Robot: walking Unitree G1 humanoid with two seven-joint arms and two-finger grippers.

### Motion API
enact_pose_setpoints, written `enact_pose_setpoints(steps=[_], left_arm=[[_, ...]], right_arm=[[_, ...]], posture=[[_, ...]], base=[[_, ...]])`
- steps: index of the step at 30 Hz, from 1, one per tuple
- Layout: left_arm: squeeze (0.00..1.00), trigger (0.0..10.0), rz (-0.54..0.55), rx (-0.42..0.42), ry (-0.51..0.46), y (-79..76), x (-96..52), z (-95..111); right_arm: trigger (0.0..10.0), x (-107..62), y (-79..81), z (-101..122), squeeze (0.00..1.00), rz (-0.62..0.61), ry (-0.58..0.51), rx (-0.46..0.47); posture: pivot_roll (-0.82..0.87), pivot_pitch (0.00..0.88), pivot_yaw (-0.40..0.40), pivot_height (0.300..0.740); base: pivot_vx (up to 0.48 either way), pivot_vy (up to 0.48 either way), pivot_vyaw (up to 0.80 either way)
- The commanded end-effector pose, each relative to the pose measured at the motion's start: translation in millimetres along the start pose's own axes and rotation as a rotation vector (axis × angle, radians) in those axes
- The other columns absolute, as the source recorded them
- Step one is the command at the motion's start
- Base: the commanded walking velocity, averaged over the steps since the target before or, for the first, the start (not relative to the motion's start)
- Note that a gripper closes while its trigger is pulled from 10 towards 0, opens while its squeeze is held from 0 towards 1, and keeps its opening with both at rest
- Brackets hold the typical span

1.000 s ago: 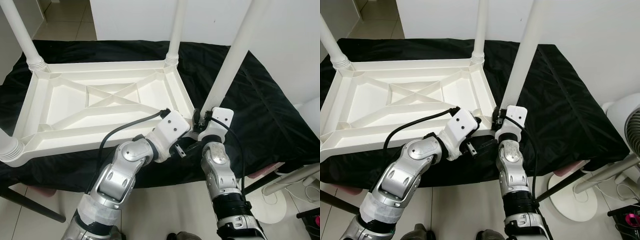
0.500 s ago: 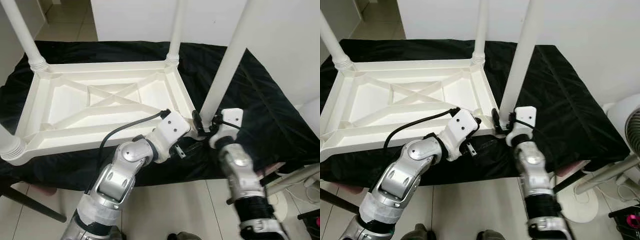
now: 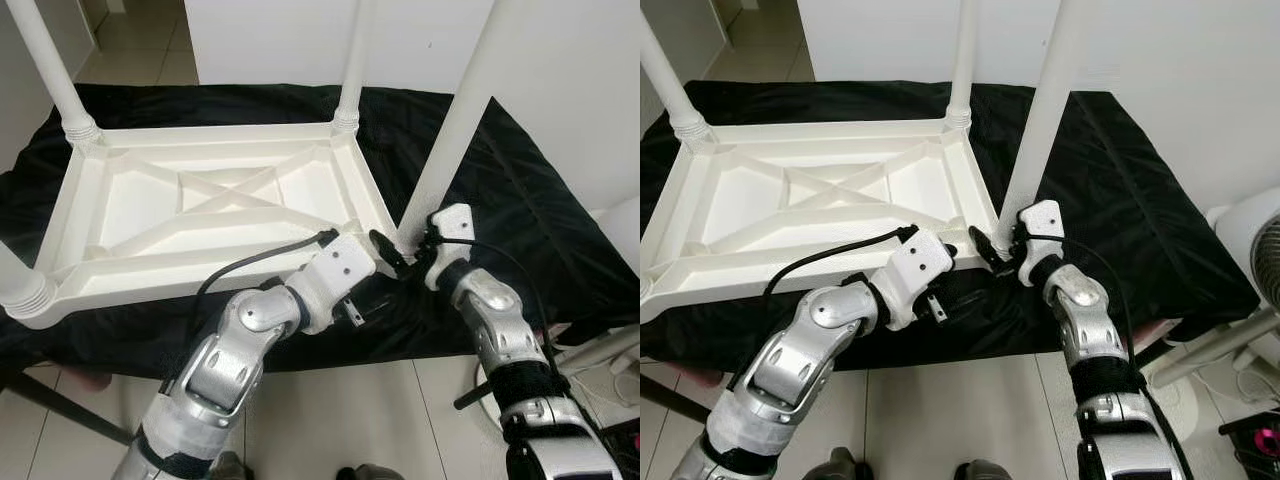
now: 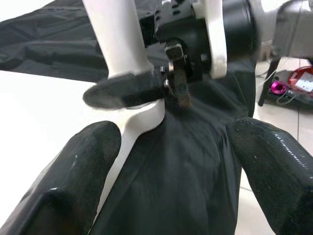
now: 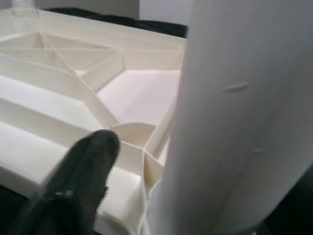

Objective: Building children table

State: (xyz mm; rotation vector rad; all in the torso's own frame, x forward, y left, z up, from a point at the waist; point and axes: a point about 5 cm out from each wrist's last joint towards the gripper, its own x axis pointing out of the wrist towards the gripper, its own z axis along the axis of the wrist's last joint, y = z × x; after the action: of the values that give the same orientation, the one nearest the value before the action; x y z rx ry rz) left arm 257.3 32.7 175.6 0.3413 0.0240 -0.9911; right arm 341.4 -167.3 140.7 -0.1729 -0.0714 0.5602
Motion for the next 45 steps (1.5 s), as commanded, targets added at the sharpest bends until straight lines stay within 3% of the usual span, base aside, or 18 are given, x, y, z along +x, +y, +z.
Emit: enact_pose_setpoints(steps=[1,2,3,14,15,17,18,21,26,34,37,40,43,45], left_arm=[[0.00,10.0,-0.066,-0.010,0.000,-6.7,0.1,0.3],[0.00,10.0,-0.066,-0.011,0.006,-6.5,-1.1,-0.3],[0.00,10.0,-0.063,-0.011,0.010,-6.0,-1.9,-0.7],[0.00,10.0,-0.055,-0.007,0.021,-5.2,-4.6,-1.5],[0.00,10.0,-0.057,-0.006,0.022,-5.5,-4.8,-1.3],[0.00,10.0,-0.057,-0.006,0.022,-5.5,-4.8,-1.3],[0.00,10.0,-0.058,-0.007,0.024,-5.8,-4.9,-1.4],[0.00,10.0,-0.062,-0.009,0.025,-6.5,-5.1,-1.4],[0.00,10.0,-0.072,-0.012,0.029,-7.6,-4.8,-1.9],[0.00,10.0,-0.041,-0.022,0.025,-4.0,-5.4,-1.2],[0.00,10.0,-0.036,-0.020,0.025,-3.4,-5.2,-1.3],[0.00,10.0,-0.032,-0.020,0.025,-2.4,-4.8,-0.6],[0.00,10.0,-0.032,-0.020,0.025,-2.3,-4.9,-0.5],[0.00,10.0,-0.035,-0.040,0.004,-2.4,-3.1,2.7]], right_arm=[[3.4,0.2,0.4,-3.0,0.00,0.019,0.012,-0.008],[1.1,2.5,-1.2,-4.5,0.00,0.027,0.026,-0.012],[0.2,3.4,-2.4,-5.9,0.00,0.038,0.037,-0.010],[0.0,-1.3,-4.8,-18.4,0.00,0.054,0.066,0.026],[8.4,-3.7,-3.9,-23.4,0.00,0.043,0.075,0.047],[8.4,-3.7,-3.9,-23.4,0.00,0.043,0.075,0.047],[10.0,-6.2,-2.9,-27.4,0.00,0.017,0.079,0.066],[10.0,-7.7,-1.7,-29.5,0.00,-0.008,0.075,0.081],[10.0,-6.4,-0.2,-30.1,0.00,-0.175,0.080,0.092],[10.0,-10.5,15.2,-22.4,0.00,-0.423,0.069,0.180],[10.0,-10.9,19.0,-22.1,0.00,-0.455,0.067,0.187],[10.0,-10.9,35.2,-21.1,0.00,-0.565,0.075,0.206],[10.0,-10.9,37.5,-20.5,0.00,-0.581,0.078,0.207],[10.0,-8.7,49.8,-10.8,0.00,-0.677,0.049,0.222]], posture=[[-0.04,0.039,-0.027,0.740],[-0.03,0.041,-0.029,0.740],[-0.02,0.041,-0.031,0.740],[-0.02,0.044,-0.024,0.740],[-0.02,0.046,-0.021,0.740],[-0.02,0.046,-0.021,0.740],[-0.02,0.048,-0.019,0.740],[-0.02,0.050,-0.017,0.740],[-0.03,0.054,-0.014,0.740],[-0.03,0.059,-0.016,0.740],[-0.03,0.059,-0.016,0.740],[-0.04,0.058,-0.017,0.740],[-0.04,0.058,-0.017,0.740],[-0.05,0.058,-0.012,0.740]], base=[[0.000,0.000,0.00],[0.000,0.000,0.00],[0.000,0.000,0.00],[0.000,0.000,0.00],[0.000,0.000,0.00],[0.000,0.000,0.00],[0.000,0.000,0.00],[0.000,0.000,0.00],[0.000,0.000,0.00],[0.000,0.000,0.00],[0.000,0.000,0.00],[0.000,0.000,0.00],[0.000,0.000,0.00],[0.000,0.000,0.00]])
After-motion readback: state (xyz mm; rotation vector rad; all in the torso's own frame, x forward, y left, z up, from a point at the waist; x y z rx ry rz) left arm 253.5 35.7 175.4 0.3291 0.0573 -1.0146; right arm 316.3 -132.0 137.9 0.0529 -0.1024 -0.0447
